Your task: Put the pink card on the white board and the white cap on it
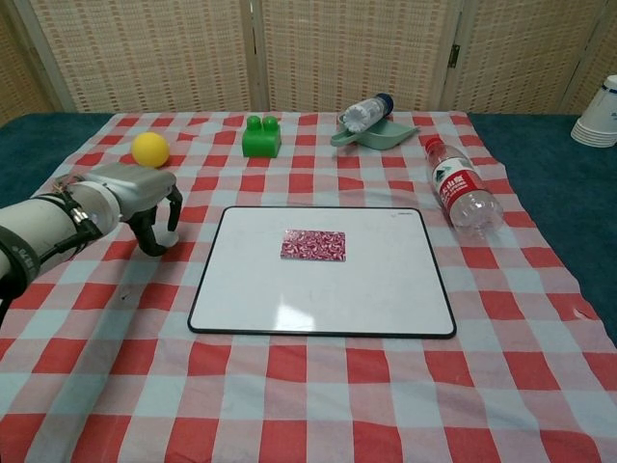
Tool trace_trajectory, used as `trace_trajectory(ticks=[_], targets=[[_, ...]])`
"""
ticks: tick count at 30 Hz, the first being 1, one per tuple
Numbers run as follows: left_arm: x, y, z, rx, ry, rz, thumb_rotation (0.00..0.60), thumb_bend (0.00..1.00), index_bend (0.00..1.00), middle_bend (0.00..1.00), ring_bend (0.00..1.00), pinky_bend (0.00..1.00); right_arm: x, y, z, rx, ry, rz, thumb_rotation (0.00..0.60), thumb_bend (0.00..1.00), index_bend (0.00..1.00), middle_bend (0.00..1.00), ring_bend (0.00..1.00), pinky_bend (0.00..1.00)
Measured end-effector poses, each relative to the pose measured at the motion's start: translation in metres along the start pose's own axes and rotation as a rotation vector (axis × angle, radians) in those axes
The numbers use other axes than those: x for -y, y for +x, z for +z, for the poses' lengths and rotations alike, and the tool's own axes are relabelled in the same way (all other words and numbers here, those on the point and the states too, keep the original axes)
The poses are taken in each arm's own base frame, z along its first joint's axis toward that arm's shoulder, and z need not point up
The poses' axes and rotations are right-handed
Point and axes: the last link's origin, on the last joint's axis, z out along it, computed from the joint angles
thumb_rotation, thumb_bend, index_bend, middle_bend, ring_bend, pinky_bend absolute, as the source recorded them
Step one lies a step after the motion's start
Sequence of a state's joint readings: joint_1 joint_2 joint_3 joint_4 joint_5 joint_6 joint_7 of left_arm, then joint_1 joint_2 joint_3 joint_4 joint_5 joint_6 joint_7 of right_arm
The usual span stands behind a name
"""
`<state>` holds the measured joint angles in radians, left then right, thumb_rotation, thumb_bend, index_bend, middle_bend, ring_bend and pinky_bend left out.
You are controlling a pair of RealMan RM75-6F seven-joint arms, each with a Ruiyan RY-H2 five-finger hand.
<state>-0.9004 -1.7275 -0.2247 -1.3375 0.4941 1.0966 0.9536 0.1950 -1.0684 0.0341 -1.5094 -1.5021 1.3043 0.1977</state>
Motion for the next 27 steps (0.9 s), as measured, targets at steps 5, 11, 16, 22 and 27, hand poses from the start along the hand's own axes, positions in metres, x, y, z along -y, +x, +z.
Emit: trace_trajectory(ticks=[5,11,16,22,27], targets=[[-0.005,0.009,-0.002,-0.016,-0.012,-0.009,0.600,0.31,0.52,1.00,1.00,1.00,0.000,0.000,0.000,-0.001,0.003,0.001,0.600,0.03,0.04,0.15,0.07,0.07],[-0.036,0.025,-0.009,-0.043,-0.079,-0.015,0.600,0.31,0.52,1.00,1.00,1.00,0.001,0.001,-0.001,-0.001,0.006,0.003,0.600,0.03,0.04,0.15,0.07,0.07],[-0.075,0.033,-0.017,-0.067,-0.146,0.000,0.600,0.31,0.52,1.00,1.00,1.00,0.000,0.004,-0.003,-0.013,0.007,0.014,0.600,0.03,0.04,0.15,0.07,0.07],[-0.113,0.036,-0.022,-0.084,-0.198,0.020,0.600,0.31,0.52,1.00,1.00,1.00,-0.002,0.006,-0.004,-0.016,0.013,0.030,0.600,0.03,0.04,0.15,0.07,0.07],[-0.132,0.041,-0.016,-0.099,-0.201,0.036,0.600,0.31,0.52,1.00,1.00,1.00,-0.005,0.010,-0.005,-0.021,0.015,0.049,0.600,0.03,0.04,0.15,0.07,0.07]])
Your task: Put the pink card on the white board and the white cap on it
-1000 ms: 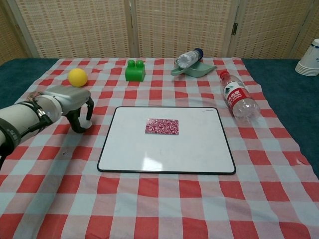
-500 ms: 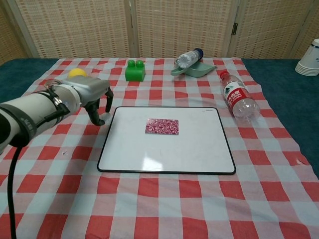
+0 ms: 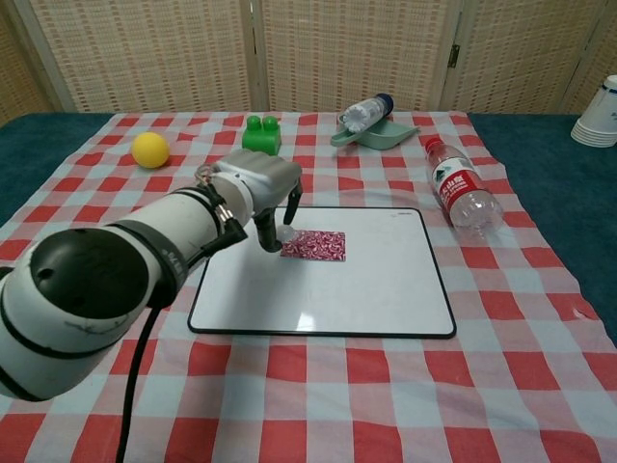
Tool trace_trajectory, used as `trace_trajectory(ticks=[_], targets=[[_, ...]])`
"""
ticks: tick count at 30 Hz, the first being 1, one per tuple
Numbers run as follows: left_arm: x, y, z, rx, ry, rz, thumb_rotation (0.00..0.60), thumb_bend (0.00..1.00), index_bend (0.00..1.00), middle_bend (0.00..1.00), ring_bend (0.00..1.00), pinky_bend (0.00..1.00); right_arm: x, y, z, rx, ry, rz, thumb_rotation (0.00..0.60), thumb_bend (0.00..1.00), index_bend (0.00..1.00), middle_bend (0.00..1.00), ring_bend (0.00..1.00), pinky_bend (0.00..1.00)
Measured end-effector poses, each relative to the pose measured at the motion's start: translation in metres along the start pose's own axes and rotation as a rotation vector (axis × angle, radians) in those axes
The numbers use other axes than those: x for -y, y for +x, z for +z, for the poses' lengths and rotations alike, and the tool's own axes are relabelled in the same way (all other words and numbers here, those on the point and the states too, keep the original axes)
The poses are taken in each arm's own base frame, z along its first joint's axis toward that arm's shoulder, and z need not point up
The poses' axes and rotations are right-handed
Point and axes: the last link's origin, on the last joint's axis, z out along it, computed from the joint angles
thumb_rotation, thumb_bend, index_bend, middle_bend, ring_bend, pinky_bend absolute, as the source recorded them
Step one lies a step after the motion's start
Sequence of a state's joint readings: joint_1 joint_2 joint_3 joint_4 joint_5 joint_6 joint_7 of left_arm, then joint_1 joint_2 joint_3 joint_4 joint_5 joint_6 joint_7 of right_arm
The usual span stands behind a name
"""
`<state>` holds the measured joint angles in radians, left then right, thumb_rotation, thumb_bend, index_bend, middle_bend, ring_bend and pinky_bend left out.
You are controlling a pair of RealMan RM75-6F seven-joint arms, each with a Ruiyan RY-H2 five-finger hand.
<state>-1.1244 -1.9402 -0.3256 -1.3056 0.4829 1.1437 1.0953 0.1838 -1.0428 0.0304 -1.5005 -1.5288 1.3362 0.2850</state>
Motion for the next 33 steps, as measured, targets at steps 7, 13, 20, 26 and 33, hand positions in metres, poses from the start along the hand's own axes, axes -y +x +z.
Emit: trace_trajectory(ticks=[7,13,20,26,33], targets=[[-0.024,0.005,0.008,-0.001,-0.017,-0.023,0.600,0.31,0.52,1.00,1.00,1.00,-0.006,0.006,-0.001,-0.011,-0.007,0.020,0.600,0.03,0.04,0.15,0.07,0.07],[-0.032,0.002,0.012,-0.015,-0.020,-0.010,0.600,0.31,0.52,1.00,1.00,1.00,-0.007,0.007,-0.001,-0.012,-0.009,0.023,0.600,0.03,0.04,0.15,0.07,0.07],[-0.034,0.001,0.015,-0.028,-0.022,-0.006,0.600,0.31,0.52,1.00,1.00,1.00,-0.008,0.007,-0.001,-0.012,-0.013,0.024,0.600,0.03,0.04,0.15,0.07,0.07],[-0.032,-0.001,0.019,-0.038,-0.008,-0.021,0.600,0.31,0.52,1.00,1.00,1.00,-0.008,0.005,0.001,-0.006,-0.018,0.021,0.600,0.03,0.04,0.15,0.07,0.07],[-0.032,-0.005,0.021,-0.043,-0.002,-0.028,0.600,0.31,0.53,1.00,1.00,1.00,-0.009,0.006,0.001,-0.007,-0.022,0.021,0.600,0.03,0.04,0.15,0.07,0.07]])
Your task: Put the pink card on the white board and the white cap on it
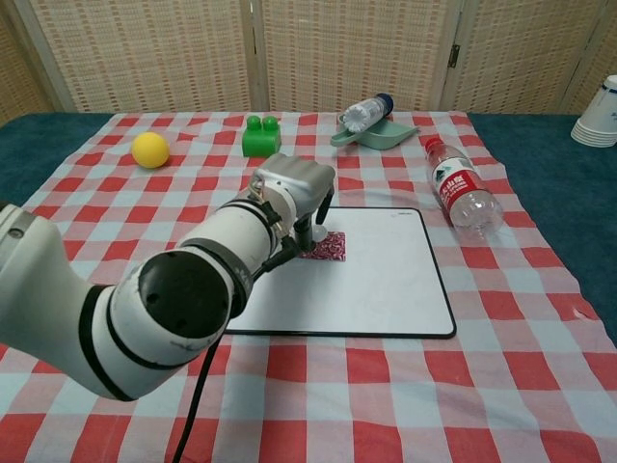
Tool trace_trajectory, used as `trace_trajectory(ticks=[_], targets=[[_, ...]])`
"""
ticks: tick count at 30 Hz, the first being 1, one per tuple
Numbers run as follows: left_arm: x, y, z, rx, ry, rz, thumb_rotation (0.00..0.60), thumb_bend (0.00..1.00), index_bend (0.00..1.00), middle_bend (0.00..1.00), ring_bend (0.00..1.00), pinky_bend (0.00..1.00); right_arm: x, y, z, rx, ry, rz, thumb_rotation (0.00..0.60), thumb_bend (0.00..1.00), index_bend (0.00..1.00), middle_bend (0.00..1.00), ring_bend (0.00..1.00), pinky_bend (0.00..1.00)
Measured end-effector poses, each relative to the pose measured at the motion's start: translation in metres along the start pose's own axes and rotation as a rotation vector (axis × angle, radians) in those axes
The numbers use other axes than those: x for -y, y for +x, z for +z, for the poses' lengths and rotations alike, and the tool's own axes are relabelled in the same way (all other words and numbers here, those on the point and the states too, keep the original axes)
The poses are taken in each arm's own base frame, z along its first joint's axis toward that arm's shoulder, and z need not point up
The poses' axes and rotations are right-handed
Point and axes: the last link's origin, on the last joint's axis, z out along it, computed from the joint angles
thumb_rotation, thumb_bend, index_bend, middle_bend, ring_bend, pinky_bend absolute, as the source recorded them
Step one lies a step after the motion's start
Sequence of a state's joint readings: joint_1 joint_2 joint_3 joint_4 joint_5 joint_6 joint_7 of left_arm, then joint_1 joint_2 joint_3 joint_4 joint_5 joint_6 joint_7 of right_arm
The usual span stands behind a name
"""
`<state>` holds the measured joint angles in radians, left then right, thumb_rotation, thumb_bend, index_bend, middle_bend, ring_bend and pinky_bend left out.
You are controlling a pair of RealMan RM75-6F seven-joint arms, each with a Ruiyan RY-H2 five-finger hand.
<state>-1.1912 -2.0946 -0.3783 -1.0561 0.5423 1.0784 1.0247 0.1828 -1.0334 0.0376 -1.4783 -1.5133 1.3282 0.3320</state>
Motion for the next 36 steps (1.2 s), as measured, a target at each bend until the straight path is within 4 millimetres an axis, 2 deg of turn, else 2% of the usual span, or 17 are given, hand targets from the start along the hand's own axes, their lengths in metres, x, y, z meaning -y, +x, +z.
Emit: trace_trajectory(ticks=[11,17,24,28,32,35,36], targets=[[0.002,-0.004,0.000,0.005,0.005,-0.016,0.600,0.29,0.51,1.00,1.00,1.00,0.001,-0.001,0.001,0.002,0.001,-0.003,0.600,0.03,0.04,0.15,0.07,0.07],[0.001,-0.003,0.000,0.005,0.000,-0.042,0.600,0.23,0.47,1.00,1.00,1.00,0.000,-0.001,0.001,0.002,-0.002,-0.003,0.600,0.03,0.04,0.15,0.07,0.07],[0.001,-0.002,-0.002,-0.015,-0.006,-0.064,0.600,0.22,0.39,1.00,1.00,1.00,0.001,-0.001,0.001,0.000,-0.002,-0.005,0.600,0.03,0.04,0.15,0.07,0.07],[0.005,0.003,-0.003,-0.034,-0.005,-0.075,0.600,0.21,0.38,1.00,1.00,1.00,0.001,-0.002,0.001,0.002,0.001,-0.007,0.600,0.03,0.04,0.15,0.07,0.07],[0.018,0.011,-0.006,-0.058,0.007,-0.103,0.600,0.22,0.40,1.00,1.00,1.00,0.002,-0.002,0.000,0.004,0.006,-0.011,0.600,0.03,0.04,0.15,0.07,0.07],[0.041,0.020,-0.012,-0.100,0.034,-0.135,0.600,0.23,0.42,0.99,1.00,1.00,0.004,-0.004,-0.001,0.006,0.012,-0.016,0.600,0.03,0.04,0.15,0.07,0.07],[0.054,0.023,-0.016,-0.126,0.049,-0.153,0.600,0.23,0.43,0.97,1.00,1.00,0.005,-0.004,-0.002,0.006,0.015,-0.017,0.600,0.03,0.04,0.15,0.07,0.07]])
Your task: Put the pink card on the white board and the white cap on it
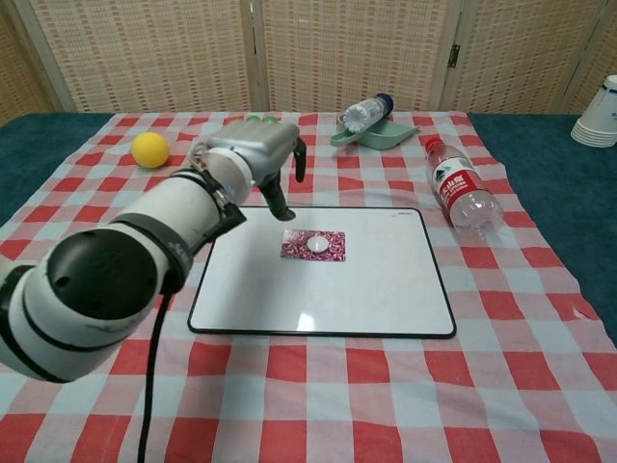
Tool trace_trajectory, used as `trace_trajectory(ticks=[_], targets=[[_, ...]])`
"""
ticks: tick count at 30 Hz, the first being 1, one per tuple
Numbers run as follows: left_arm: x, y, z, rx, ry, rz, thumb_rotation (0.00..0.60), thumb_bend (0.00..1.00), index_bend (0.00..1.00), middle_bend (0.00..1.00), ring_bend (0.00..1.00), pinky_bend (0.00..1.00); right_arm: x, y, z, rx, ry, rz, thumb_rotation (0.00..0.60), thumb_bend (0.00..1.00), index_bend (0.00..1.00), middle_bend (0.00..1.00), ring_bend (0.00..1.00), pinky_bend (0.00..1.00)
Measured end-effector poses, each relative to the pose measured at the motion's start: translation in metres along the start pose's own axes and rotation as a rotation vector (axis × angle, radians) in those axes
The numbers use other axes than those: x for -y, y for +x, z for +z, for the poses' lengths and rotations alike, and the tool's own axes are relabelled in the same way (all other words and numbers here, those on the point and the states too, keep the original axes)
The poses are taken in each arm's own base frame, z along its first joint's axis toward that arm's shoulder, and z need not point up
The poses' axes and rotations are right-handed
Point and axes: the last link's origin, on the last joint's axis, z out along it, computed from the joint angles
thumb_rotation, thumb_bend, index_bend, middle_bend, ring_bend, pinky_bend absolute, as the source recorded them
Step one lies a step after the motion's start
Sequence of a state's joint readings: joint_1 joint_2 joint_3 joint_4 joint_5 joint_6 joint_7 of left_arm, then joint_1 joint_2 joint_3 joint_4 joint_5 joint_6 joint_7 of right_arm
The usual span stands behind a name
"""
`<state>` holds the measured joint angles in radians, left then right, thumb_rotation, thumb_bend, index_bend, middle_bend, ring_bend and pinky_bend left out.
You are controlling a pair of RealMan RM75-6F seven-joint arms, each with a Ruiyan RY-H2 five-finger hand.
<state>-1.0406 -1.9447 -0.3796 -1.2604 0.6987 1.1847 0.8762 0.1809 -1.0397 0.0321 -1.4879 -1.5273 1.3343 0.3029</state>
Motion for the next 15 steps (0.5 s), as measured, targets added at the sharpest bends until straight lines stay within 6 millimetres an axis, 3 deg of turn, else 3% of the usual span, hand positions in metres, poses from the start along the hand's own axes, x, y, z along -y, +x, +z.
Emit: trace_trajectory(ticks=[4,7,9,12,13,15], targets=[[0.045,0.012,-0.016,-0.096,0.036,-0.078,0.600,0.25,0.39,0.83,0.94,0.99,0.004,-0.002,-0.001,0.002,0.011,-0.006,0.600,0.03,0.04,0.15,0.07,0.07],[0.084,0.013,-0.036,-0.165,0.055,-0.158,0.600,0.27,0.34,0.62,0.72,0.91,0.006,-0.004,-0.001,0.002,0.017,-0.010,0.600,0.05,0.04,0.15,0.07,0.07],[0.113,0.010,-0.055,-0.212,0.063,-0.217,0.600,0.31,0.29,0.47,0.55,0.76,0.007,-0.005,-0.001,-0.001,0.017,-0.010,0.600,0.13,0.05,0.15,0.07,0.07],[0.157,-0.002,-0.091,-0.262,0.068,-0.276,0.600,0.45,0.19,0.22,0.27,0.43,0.009,-0.007,0.000,-0.011,0.017,-0.019,0.600,0.21,0.06,0.15,0.04,0.07],[0.172,-0.009,-0.105,-0.264,0.070,-0.279,0.600,0.45,0.11,0.12,0.14,0.29,0.009,-0.008,0.000,-0.015,0.015,-0.025,0.600,0.21,0.05,0.15,0.03,0.07],[0.207,-0.029,-0.140,-0.228,0.082,-0.239,0.600,0.37,0.01,0.01,0.02,0.14,0.010,-0.010,0.001,-0.020,0.014,-0.039,0.600,0.21,0.04,0.15,0.01,0.07]])
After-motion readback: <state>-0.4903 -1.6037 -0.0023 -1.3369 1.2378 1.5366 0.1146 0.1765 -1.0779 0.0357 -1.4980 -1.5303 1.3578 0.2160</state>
